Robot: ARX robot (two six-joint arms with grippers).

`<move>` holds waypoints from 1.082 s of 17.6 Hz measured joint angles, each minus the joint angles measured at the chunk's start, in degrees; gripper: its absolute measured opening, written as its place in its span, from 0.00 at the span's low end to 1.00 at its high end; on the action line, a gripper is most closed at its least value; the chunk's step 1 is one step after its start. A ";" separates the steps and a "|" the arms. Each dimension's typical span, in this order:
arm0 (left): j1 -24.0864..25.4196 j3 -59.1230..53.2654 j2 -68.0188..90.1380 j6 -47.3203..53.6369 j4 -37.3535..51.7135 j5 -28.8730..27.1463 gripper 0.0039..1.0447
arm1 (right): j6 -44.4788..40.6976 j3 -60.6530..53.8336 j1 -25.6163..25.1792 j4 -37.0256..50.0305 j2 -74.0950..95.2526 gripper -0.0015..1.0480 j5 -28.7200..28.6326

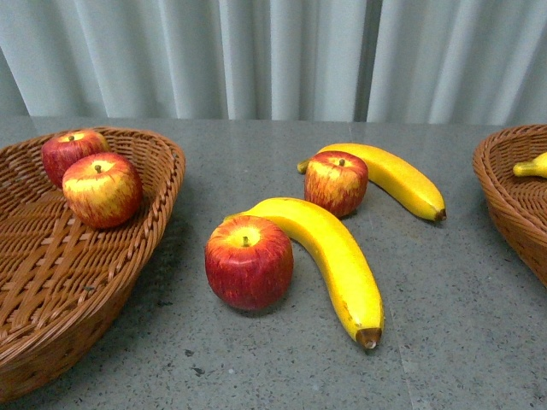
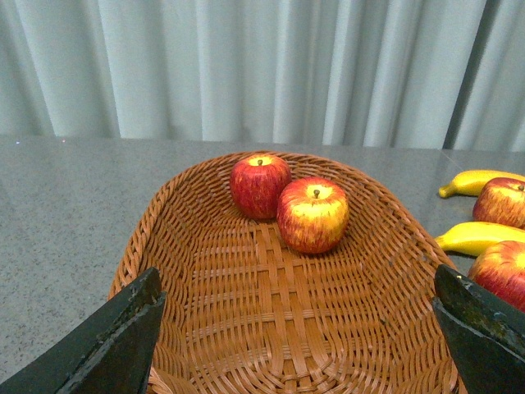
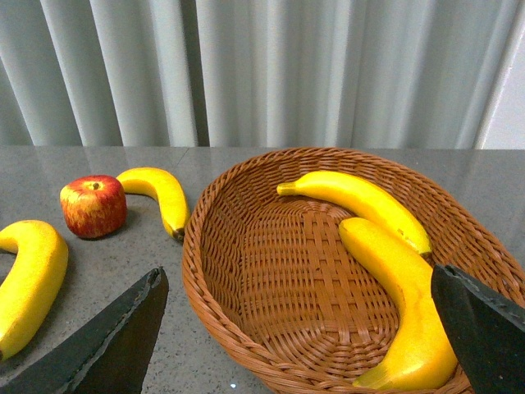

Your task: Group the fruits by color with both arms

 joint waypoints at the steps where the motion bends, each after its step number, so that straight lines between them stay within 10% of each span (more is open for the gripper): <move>1: 0.00 0.00 0.00 0.00 0.00 0.00 0.94 | 0.02 0.00 0.00 0.00 0.00 0.94 0.02; 19: 0.00 0.02 0.00 0.00 0.00 0.00 0.94 | 0.02 0.00 0.00 0.00 0.00 0.94 0.00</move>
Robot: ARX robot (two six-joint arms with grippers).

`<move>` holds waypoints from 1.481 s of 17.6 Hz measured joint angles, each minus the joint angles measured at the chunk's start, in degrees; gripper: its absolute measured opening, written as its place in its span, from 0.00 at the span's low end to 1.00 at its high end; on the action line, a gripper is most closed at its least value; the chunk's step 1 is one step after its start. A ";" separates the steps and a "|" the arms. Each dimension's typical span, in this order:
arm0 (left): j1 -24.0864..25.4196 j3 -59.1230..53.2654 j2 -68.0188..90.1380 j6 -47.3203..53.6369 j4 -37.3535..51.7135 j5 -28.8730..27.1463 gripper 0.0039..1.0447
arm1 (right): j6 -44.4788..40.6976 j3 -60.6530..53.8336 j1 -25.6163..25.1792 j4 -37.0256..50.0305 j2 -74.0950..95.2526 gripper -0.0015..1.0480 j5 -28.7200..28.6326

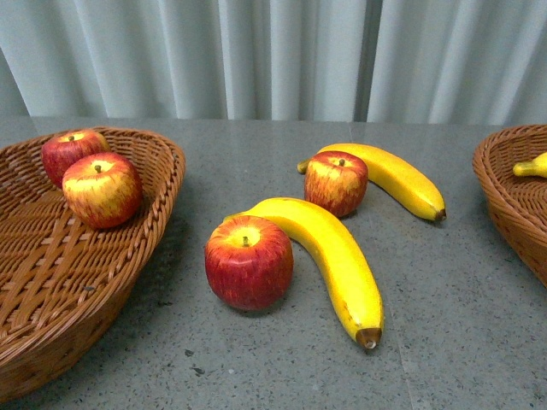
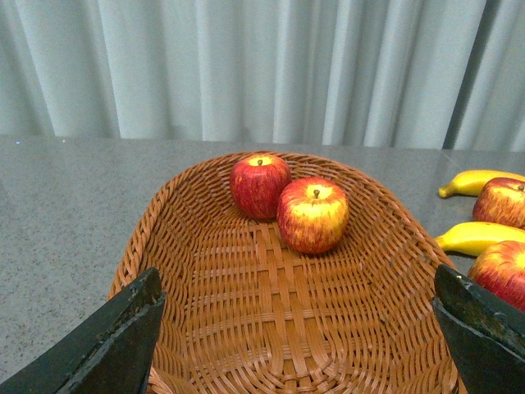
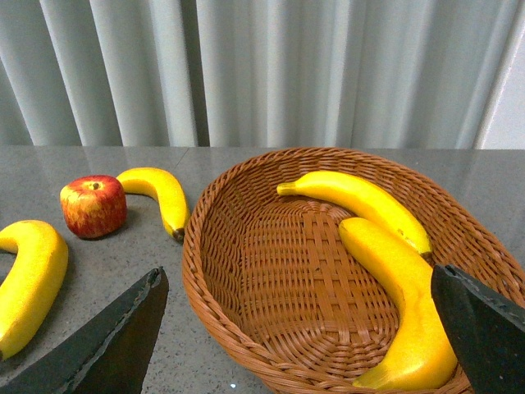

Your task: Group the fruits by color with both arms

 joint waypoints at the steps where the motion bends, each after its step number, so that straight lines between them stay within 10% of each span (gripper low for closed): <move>1: 0.00 -0.02 0.00 0.00 0.00 0.00 0.94 | -0.02 0.00 0.00 0.00 0.00 0.94 0.00; 12: 0.00 -0.02 0.00 0.00 0.00 0.00 0.94 | -0.02 0.00 0.00 0.00 0.00 0.94 0.02; 16: -3.65 10.12 15.47 -6.84 -11.65 -19.02 0.94 | -0.09 0.00 -0.02 0.00 0.00 0.94 0.04; 18: 5.51 19.10 28.06 -2.80 2.78 -7.74 0.94 | -0.09 0.00 0.00 0.00 0.00 0.94 0.04; 20: -1.81 44.70 64.78 10.84 8.20 14.47 0.94 | -0.09 0.00 0.00 0.00 0.00 0.94 0.02; 26: -17.33 50.27 79.82 23.10 3.26 17.70 0.94 | -0.09 0.00 0.00 0.02 0.00 0.94 0.02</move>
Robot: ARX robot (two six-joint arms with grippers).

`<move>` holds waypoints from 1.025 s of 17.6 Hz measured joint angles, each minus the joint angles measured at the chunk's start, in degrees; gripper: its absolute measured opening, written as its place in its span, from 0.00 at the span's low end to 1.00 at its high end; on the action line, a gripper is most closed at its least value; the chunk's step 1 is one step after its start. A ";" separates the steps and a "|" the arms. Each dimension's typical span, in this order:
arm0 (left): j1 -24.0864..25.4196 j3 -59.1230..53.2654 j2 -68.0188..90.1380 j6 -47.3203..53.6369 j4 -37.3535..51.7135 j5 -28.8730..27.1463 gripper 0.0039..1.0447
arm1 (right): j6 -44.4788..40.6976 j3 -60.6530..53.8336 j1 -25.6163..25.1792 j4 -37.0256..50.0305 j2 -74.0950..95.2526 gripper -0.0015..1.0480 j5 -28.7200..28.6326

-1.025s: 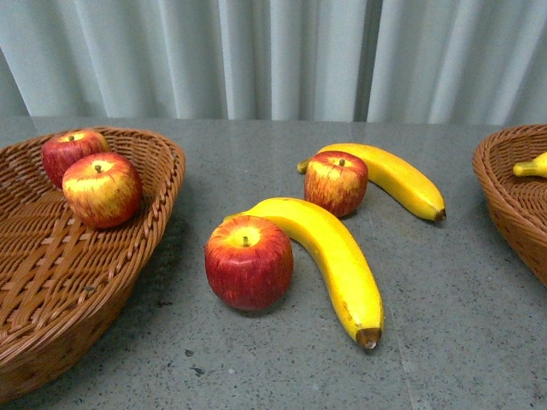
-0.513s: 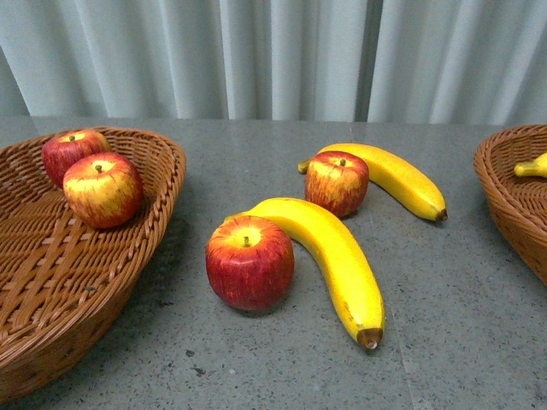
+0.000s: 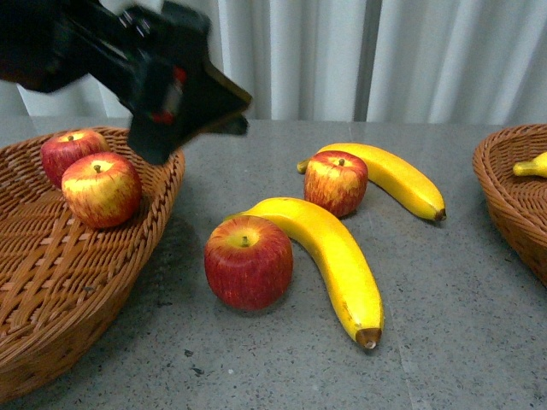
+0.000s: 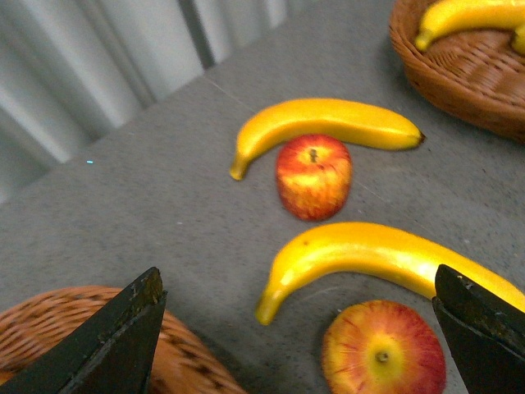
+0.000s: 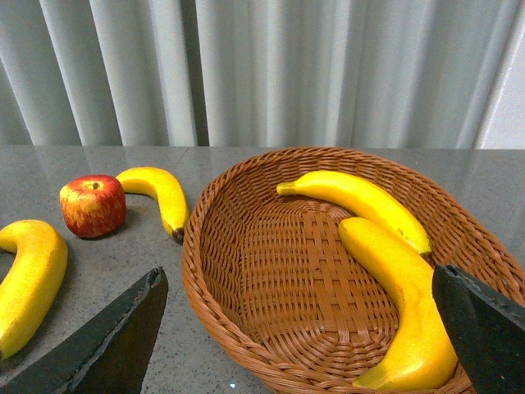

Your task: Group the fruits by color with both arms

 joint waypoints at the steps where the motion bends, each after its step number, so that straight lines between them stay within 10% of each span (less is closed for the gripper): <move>1: -0.22 0.00 0.35 0.31 0.04 -0.07 0.94 | 0.00 0.00 0.00 -0.02 0.00 0.94 0.00; 18: -5.84 2.01 12.11 4.57 -1.86 0.44 0.94 | 0.00 0.00 0.00 0.00 0.00 0.94 0.00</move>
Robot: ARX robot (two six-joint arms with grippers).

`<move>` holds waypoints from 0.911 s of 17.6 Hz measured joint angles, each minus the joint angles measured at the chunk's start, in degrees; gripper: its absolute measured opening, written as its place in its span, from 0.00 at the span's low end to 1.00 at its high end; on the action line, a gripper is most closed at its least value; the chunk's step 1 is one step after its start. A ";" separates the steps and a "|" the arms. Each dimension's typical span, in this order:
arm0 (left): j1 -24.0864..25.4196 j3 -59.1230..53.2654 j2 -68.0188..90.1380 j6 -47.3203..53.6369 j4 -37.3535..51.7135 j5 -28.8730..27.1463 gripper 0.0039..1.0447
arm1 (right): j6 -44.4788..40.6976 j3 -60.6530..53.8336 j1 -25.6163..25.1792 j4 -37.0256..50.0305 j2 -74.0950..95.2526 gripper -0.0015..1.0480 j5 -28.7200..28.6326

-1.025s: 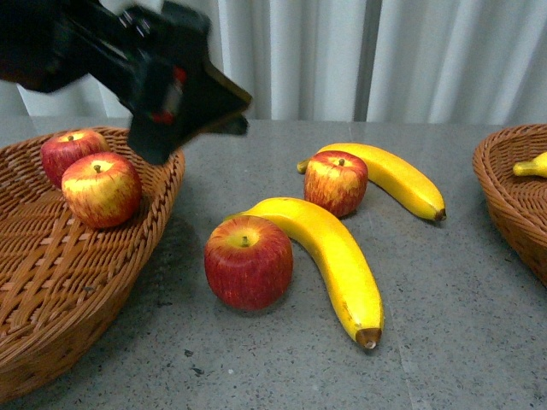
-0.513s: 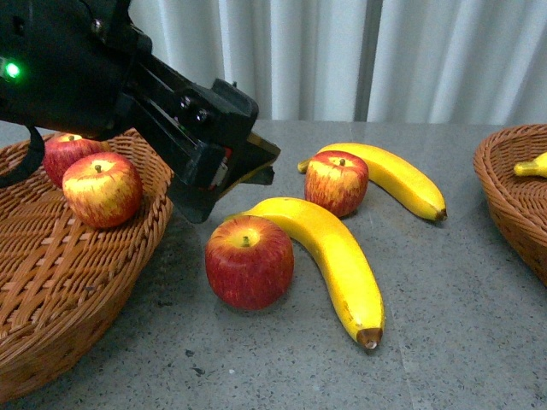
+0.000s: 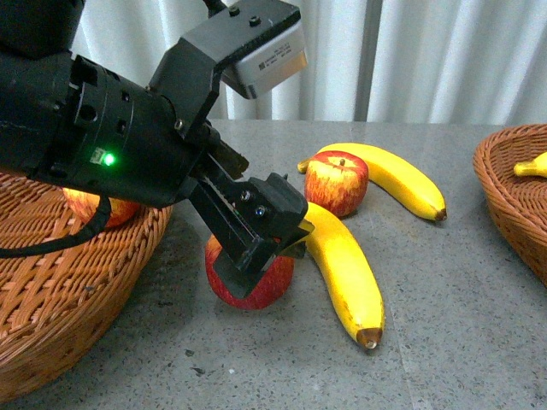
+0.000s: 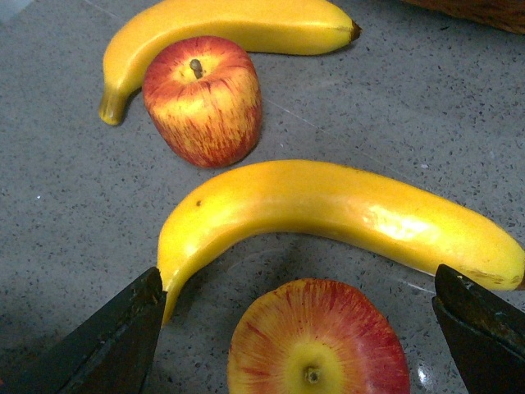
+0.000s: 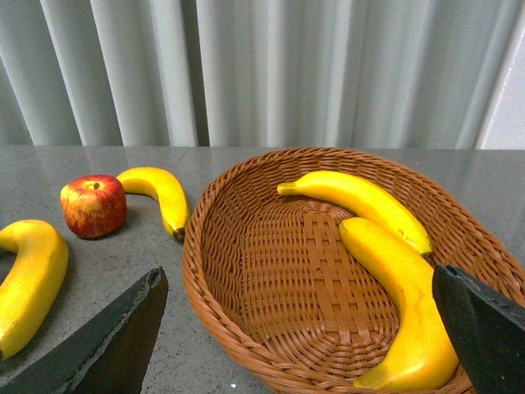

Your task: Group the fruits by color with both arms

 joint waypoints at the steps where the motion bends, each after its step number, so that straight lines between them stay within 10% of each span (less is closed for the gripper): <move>1: -0.26 0.35 1.36 0.00 -0.28 -0.02 0.94 | 0.00 0.00 0.00 0.00 0.00 0.94 0.00; 12: -1.92 1.51 6.16 5.27 -4.74 -4.00 0.92 | 0.00 0.00 0.00 0.00 0.00 0.94 0.00; 16: -2.21 1.86 6.16 6.12 -4.72 -4.63 0.65 | 0.00 0.00 0.00 0.00 0.00 0.94 0.00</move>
